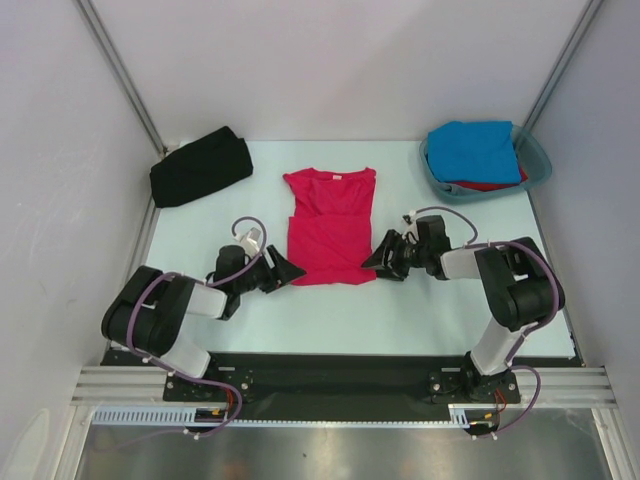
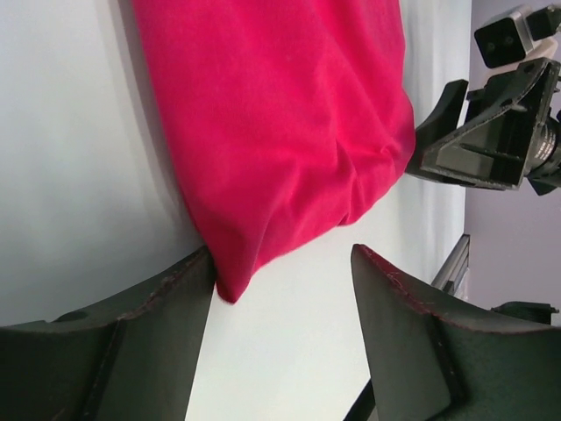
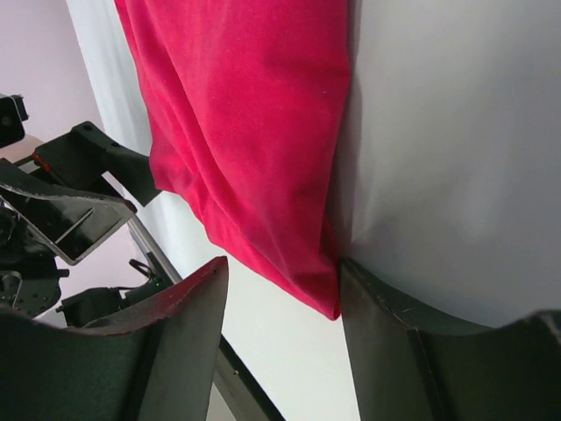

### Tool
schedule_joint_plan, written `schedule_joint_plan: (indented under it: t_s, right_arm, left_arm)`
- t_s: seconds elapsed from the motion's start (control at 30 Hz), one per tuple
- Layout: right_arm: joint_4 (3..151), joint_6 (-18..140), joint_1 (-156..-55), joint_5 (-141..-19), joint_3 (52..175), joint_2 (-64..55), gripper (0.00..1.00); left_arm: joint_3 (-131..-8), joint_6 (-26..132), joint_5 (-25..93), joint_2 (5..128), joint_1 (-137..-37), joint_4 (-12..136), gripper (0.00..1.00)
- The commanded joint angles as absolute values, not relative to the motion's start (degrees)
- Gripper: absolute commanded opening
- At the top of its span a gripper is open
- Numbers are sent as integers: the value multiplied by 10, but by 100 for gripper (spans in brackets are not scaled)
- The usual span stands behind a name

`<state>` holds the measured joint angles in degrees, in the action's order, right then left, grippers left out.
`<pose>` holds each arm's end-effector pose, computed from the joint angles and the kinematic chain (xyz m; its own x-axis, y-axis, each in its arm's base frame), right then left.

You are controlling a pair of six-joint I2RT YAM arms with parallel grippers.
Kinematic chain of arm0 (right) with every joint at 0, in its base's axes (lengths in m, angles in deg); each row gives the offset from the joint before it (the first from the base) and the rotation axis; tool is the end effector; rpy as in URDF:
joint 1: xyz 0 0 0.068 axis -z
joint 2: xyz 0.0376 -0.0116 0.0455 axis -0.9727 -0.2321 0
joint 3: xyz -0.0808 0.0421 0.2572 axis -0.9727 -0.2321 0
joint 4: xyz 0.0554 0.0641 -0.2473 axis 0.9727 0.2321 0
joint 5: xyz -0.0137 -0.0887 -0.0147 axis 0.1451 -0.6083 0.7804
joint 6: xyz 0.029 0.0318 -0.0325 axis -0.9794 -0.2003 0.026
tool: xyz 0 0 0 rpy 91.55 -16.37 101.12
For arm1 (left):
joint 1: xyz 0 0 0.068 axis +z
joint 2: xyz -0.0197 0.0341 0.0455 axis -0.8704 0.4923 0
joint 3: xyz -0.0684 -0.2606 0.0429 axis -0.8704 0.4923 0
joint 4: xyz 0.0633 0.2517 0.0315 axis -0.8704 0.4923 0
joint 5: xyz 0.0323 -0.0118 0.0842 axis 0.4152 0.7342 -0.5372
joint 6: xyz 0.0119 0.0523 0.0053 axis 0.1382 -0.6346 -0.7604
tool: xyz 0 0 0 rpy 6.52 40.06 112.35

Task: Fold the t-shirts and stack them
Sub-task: Fold the tshirt

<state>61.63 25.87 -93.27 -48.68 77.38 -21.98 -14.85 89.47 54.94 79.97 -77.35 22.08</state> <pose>0.2890 0.1100 0.1213 -0.9373 0.2605 -0.2315 -0.0329 0.5952 0.8029 0.2266 -0.0867 0.1117 -0.8067 -0.4285 -0.4068 0.0947 0.5858 -0.8049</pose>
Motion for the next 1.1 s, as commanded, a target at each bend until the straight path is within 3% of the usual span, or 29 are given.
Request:
schedule_joint_plan:
  t_s: [0.0,0.13,0.33,0.63,0.77,0.8,0.83,0.9,1.07]
  right_arm:
    - [603,251,-949,-491,766,-237,58]
    - [608,244,-962,-501,766,-238,51]
    - [573,216,-994,-500,746,-255,34]
    - [543,213,-1001,-506,737,-264,25]
    - [566,230,-995,-512,742,-253,22]
    - [569,233,-994,-515,743,-251,23]
    - [581,237,-993,-516,745,-249,25]
    - [591,245,-989,-521,747,-241,35]
    - [613,259,-984,-526,756,-234,41]
  left_arm:
    - [-106,882,542,791,-773,301,70]
    - [-94,868,529,764,-773,332,67]
    - [-82,856,517,760,-774,325,50]
    - [-105,876,541,859,-774,224,27]
    - [-119,878,544,879,-774,209,23]
    - [-121,878,540,878,-774,214,25]
    - [-123,873,532,870,-774,220,42]
    - [-125,865,517,855,-774,252,60]
    - [-129,828,444,766,-774,355,82]
